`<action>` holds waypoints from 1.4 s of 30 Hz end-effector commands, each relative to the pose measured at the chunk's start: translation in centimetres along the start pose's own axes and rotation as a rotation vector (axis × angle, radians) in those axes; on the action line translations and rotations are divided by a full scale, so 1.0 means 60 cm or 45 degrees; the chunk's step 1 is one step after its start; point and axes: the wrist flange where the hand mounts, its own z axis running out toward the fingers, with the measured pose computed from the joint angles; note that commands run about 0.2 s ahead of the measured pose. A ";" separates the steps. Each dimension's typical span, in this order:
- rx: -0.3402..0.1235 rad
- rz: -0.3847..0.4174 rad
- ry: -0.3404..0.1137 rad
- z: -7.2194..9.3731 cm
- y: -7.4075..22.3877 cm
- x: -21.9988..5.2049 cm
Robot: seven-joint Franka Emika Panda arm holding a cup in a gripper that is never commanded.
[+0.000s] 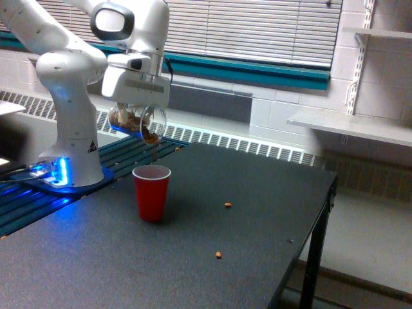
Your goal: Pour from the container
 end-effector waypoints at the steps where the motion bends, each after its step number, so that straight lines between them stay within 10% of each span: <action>1: -0.042 0.034 -0.056 0.034 -0.006 -0.026; 42: -0.137 -0.038 -0.127 0.088 -0.027 -0.070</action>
